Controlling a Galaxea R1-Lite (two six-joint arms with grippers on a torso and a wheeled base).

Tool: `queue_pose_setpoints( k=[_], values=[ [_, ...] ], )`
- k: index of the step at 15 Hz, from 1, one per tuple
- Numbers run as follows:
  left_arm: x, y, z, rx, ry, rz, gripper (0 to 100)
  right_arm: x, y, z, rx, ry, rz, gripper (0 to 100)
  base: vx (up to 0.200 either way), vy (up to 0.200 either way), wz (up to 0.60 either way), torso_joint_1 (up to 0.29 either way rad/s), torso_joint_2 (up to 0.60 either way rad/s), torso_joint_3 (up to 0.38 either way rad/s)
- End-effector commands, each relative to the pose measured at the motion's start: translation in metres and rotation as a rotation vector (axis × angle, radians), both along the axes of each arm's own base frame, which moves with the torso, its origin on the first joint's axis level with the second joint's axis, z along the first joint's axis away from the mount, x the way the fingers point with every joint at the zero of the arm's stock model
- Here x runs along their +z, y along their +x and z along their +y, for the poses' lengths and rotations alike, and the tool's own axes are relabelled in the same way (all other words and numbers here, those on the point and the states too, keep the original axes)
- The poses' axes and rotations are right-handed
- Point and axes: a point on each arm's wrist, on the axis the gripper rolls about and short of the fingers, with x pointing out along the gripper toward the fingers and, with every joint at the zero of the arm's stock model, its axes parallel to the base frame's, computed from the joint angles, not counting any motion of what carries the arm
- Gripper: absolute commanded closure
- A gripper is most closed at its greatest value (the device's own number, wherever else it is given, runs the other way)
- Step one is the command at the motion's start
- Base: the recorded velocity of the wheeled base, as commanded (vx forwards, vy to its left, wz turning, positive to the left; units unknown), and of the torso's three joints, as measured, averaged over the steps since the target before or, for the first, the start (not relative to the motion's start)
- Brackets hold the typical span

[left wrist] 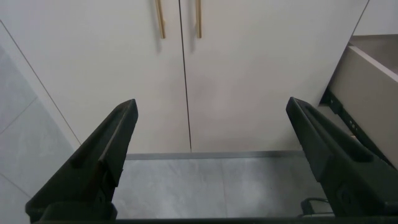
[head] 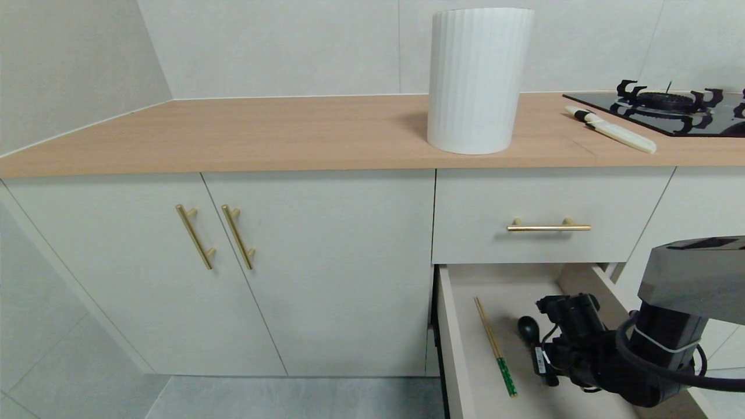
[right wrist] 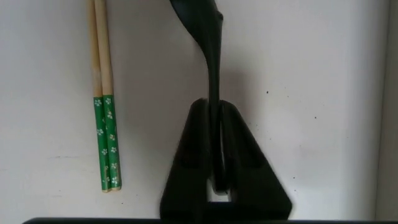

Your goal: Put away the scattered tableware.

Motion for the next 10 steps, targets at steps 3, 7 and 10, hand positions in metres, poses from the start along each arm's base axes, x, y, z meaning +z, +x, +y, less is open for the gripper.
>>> queue_pose_setpoints(
  k=[3, 7, 10],
  values=[
    [0.000, 0.000, 0.000, 0.000, 0.000, 0.002, 0, 0.001, 0.000, 0.000, 0.000, 0.000, -0.002, 0, 0.000, 0.000, 0.00, 0.000, 0.00, 0.000],
    [0.000, 0.000, 0.000, 0.000, 0.000, 0.002, 0, 0.001, -0.001, 0.000, 0.000, 0.000, -0.001, 0, 0.000, 0.000, 0.00, 0.000, 0.00, 0.000],
    [0.000, 0.000, 0.000, 0.000, 0.000, 0.002, 0, 0.022, -0.005, -0.002, -0.012, -0.006, -0.050, 0, 0.000, 0.000, 0.00, 0.000, 0.00, 0.000]
  ],
)
